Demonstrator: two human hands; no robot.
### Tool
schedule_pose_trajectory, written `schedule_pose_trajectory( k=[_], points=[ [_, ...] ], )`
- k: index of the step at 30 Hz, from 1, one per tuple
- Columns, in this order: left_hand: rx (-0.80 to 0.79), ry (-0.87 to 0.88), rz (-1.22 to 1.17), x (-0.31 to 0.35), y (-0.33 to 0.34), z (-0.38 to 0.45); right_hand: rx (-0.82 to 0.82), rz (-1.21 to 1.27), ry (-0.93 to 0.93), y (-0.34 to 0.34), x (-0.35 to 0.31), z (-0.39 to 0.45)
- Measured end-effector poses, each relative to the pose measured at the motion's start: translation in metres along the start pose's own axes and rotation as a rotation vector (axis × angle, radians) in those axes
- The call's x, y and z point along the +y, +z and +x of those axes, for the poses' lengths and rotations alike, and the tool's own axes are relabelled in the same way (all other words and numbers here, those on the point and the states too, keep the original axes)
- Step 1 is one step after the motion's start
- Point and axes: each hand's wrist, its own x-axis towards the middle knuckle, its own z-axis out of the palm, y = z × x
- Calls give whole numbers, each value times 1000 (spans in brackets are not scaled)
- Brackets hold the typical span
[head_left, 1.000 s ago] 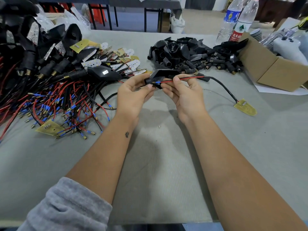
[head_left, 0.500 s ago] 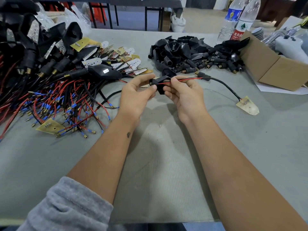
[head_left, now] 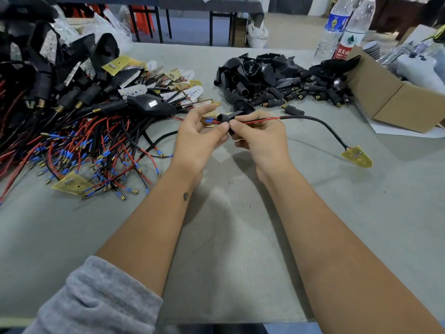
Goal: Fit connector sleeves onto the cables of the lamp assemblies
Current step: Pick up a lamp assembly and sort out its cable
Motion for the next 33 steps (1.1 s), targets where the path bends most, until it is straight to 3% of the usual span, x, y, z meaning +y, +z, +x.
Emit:
schedule_pose_trajectory(
  k=[6,13,19,27,33],
  points=[
    [71,-126,-289,2,-2,4,-63,150,125,-1,-4,3],
    [-72,-103,30,2,7,-2,-110,204,169,-3,-2,5],
    [8,-103,-51,2,6,-2,-158,115,164,0,0,4],
    [139,-109,-233,3,-2,3,61,449,248,-9,-4,8],
    [51,-124,-213,2,-1,4,20,202,162,-6,0,7]
  ],
)
